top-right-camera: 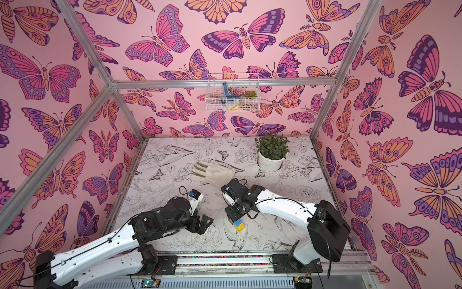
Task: Assemble a giraffe with lego
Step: Assemble the lego brick with the lego brick.
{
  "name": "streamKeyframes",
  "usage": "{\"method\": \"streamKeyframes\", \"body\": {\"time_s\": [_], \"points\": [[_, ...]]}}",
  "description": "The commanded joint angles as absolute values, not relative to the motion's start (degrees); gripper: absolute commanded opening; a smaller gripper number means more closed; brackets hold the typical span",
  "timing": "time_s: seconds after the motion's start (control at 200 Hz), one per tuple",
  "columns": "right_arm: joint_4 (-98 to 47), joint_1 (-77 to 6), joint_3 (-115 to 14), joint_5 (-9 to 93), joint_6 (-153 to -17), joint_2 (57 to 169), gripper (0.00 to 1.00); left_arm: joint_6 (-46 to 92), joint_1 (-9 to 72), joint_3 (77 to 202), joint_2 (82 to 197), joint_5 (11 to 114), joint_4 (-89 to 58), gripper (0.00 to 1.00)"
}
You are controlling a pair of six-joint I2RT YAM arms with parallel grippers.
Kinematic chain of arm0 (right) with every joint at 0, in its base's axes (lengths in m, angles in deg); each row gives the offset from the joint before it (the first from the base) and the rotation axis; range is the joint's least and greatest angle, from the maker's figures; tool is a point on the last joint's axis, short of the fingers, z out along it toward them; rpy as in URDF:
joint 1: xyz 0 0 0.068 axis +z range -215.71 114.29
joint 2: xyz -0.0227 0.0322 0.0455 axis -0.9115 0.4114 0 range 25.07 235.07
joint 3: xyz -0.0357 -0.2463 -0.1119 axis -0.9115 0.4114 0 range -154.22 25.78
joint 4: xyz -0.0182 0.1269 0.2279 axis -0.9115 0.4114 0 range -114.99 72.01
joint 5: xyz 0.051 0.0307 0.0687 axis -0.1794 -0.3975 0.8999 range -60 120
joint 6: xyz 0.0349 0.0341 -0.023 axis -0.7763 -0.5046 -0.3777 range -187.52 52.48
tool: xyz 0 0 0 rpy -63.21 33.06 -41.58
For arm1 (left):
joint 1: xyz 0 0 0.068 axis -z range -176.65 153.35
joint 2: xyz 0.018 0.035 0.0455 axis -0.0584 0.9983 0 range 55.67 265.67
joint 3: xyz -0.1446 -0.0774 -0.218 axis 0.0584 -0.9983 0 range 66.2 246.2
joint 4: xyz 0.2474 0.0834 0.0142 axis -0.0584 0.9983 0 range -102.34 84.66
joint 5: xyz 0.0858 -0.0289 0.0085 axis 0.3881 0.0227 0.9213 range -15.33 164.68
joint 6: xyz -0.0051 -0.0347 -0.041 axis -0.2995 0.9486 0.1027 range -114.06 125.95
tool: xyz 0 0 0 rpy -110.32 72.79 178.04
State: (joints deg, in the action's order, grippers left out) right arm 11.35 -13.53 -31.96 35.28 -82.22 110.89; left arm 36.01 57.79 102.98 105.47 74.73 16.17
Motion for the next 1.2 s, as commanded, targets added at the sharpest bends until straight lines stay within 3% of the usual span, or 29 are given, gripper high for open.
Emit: {"method": "streamKeyframes", "body": {"time_s": [0.0, 0.185, 0.596, 1.197], "points": [[11.97, -12.98, -33.06, 35.72, -81.06, 111.74, 0.47, 35.97, 57.84, 102.92, 106.15, 75.76, 17.08, 1.0], [12.15, -12.8, -32.58, 35.18, -80.41, 112.24, 0.3, 34.06, 57.84, 103.31, 106.48, 73.71, 16.77, 1.0], [15.77, -10.02, -32.03, 31.33, -74.62, 114.72, 0.05, 29.89, 58.27, 104.81, 106.16, 72.98, 18.35, 1.0], [23.46, -9.56, -36.52, 32.32, -69.97, 123.25, 0.0, 32.47, 58.26, 103.3, 104.73, 74.45, 17.96, 1.0]]}}
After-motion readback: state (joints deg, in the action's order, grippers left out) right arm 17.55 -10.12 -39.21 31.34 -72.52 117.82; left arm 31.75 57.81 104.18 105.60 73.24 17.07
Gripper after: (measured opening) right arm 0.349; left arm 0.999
